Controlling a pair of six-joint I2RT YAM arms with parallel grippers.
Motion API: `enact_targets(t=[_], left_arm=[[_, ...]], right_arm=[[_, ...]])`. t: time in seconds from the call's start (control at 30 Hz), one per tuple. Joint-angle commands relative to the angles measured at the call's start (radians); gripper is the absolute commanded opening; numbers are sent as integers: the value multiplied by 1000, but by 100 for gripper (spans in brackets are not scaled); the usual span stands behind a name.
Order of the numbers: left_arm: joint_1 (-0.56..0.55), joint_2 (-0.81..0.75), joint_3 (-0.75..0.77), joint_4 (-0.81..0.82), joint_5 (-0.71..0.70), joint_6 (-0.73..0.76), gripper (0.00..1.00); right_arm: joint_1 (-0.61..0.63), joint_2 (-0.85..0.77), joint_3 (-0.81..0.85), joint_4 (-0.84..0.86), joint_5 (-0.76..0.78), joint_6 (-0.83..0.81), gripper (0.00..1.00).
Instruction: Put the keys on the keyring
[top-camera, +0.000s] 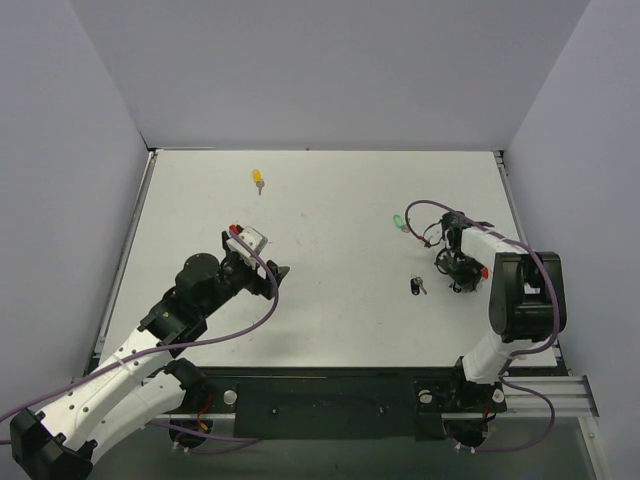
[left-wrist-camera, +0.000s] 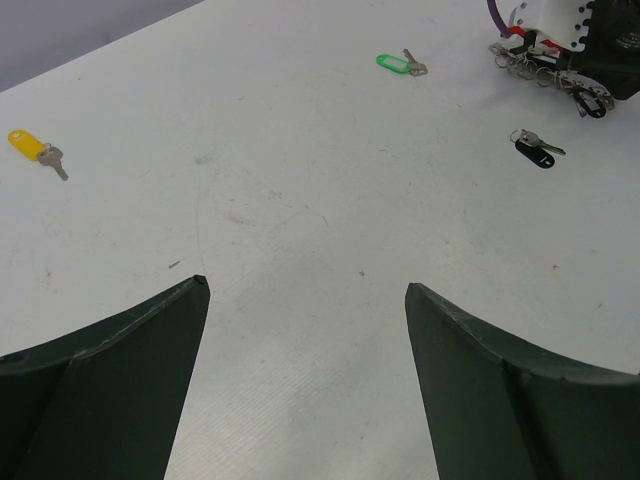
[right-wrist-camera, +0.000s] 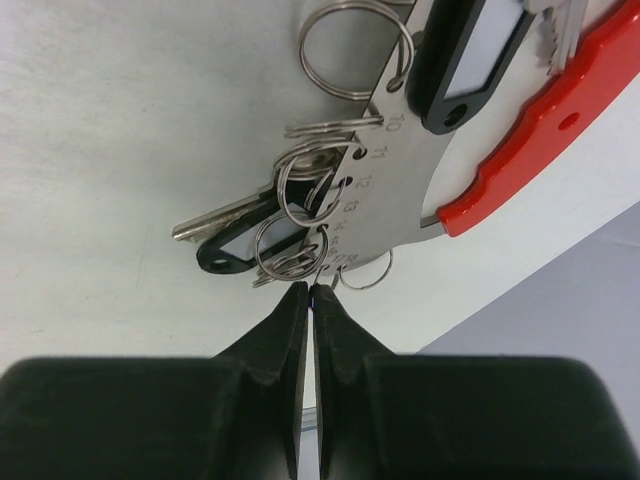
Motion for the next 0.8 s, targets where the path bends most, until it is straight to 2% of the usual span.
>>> enact_targets(t=[0.0, 0.13, 0.37, 0.77], left_arm=[[-5, -9, 16, 34, 18, 7, 90], [-5, -9, 16, 36, 16, 10, 90], [-5, -8, 16, 36, 19, 9, 90], [-7, -6, 15, 34, 19, 10, 90]], right_arm=[[-3, -77, 0, -78, -35, 6, 0], [-48, -115, 18, -106, -113, 29, 0], [-164, -146, 92, -192, -354, 75, 0], [-210, 32, 201, -227, -461, 169, 0]])
